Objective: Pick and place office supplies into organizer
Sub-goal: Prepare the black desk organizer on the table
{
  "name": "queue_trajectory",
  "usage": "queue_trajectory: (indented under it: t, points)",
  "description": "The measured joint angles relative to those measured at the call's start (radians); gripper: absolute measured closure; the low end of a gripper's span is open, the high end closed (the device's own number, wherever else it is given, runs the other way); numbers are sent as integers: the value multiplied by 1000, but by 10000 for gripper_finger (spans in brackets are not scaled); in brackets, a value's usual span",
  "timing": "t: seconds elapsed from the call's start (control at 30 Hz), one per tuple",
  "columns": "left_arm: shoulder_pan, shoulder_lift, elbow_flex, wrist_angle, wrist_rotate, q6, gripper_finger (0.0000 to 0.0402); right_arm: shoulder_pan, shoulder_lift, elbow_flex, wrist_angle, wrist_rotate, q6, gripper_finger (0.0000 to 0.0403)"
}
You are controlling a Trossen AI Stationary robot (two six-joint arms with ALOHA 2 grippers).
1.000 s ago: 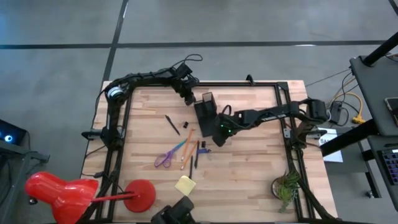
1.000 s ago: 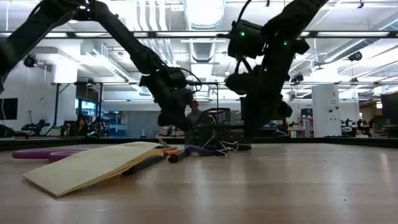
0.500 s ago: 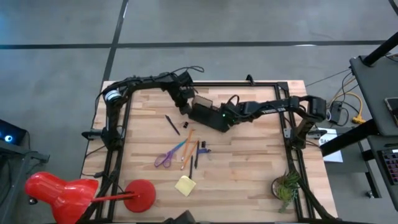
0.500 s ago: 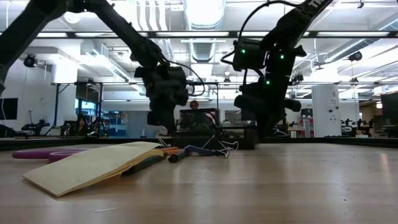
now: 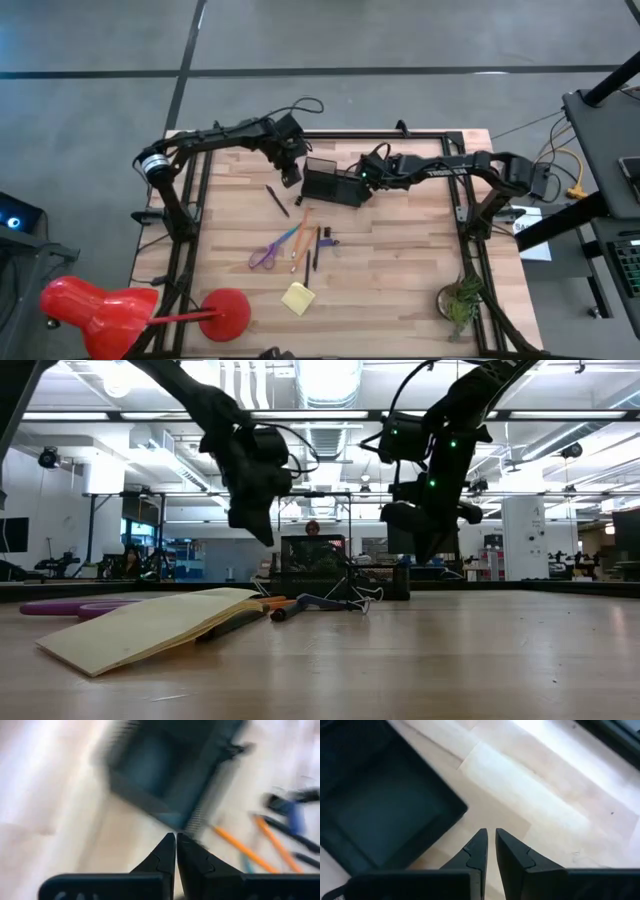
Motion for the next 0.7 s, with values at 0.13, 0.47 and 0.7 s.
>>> queue_trajectory:
  t: [0.13, 0.47, 0.7]
  points:
    - [42, 4, -20, 87, 11, -2, 401, -24, -1, 0, 6, -9, -41, 374]
    - [40, 84, -62, 196, 45, -30, 401, -62, 8, 0, 20, -182, -115, 374]
    - [-13, 83, -64, 173, 91, -97, 401, -76, 40, -1, 75, -165, -201, 374]
